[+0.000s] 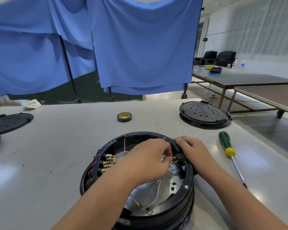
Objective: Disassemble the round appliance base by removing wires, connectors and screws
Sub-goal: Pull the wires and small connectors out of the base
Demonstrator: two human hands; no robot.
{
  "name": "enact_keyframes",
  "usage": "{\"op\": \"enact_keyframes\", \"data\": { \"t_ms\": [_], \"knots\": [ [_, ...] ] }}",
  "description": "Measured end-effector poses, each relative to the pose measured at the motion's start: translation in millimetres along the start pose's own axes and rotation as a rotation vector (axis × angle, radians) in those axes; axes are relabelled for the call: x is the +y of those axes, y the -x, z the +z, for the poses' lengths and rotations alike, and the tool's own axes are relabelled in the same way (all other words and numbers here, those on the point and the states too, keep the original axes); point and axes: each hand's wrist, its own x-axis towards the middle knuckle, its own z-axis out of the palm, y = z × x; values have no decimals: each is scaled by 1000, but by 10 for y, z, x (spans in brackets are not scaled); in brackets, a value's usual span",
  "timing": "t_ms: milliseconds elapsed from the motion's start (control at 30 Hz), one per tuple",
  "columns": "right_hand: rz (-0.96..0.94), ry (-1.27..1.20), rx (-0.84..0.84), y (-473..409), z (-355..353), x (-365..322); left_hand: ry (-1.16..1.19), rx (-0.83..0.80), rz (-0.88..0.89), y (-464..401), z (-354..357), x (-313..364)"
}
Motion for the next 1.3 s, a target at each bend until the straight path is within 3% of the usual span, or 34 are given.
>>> {"op": "enact_keyframes", "data": {
  "t_ms": [200, 867, 1133, 1300],
  "knots": [
    [13, -17, -7, -2, -8, 16, -101, 38, 87, -14, -17, 16],
    [-7, -30, -22, -6, 5, -3, -238, -109, 12, -50, -18, 89],
    [-16, -40, -38, -25, -4, 35, -281, -59, 46, -38, -17, 104],
    [-32, -27, -27, -34, -3, 68, -267, -114, 4, -70, -14, 104]
  ]
}}
